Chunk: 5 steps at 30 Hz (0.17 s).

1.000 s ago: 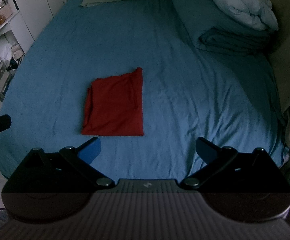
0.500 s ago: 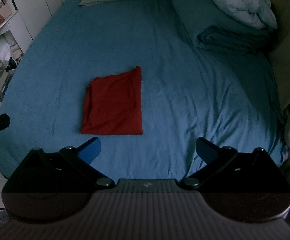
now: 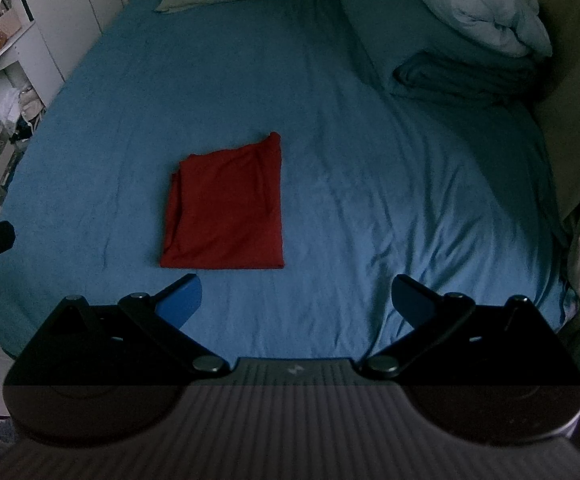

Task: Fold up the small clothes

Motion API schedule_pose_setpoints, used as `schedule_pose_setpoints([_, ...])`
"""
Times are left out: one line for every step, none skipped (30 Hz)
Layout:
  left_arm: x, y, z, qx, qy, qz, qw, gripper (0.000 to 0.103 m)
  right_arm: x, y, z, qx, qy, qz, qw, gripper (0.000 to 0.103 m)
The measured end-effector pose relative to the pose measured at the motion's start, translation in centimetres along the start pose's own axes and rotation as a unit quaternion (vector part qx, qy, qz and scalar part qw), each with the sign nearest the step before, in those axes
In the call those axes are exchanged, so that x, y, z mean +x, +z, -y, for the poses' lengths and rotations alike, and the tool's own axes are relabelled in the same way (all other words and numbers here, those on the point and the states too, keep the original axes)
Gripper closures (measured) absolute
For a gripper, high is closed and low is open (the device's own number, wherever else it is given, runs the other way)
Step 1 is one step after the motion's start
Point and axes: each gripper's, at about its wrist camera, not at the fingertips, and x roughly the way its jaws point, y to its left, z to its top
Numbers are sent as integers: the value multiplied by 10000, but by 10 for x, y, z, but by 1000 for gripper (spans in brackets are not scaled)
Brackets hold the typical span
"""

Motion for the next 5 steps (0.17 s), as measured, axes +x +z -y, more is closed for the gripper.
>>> schedule_pose_setpoints([0,0,0,-5,-18,-1,10000,0,0,-1,0,2,-1,-2,10000,0])
schedule_pose_setpoints([0,0,-1,-14,-36,-7,10000,0,0,0,0,0,0,-5,10000,0])
schedule_pose_setpoints([1,0,-2,-27,-43,-16,10000,0,0,0,0,-3,2,-7,10000,0])
schedule_pose_setpoints([1,0,-2,-33,-47,-24,10000,0,0,1,0,-4,1,-16,10000,0])
schedule_pose_setpoints([2,1,-3,-34,-57,-39,10000,0,0,0,0,-2,0,-19,10000,0])
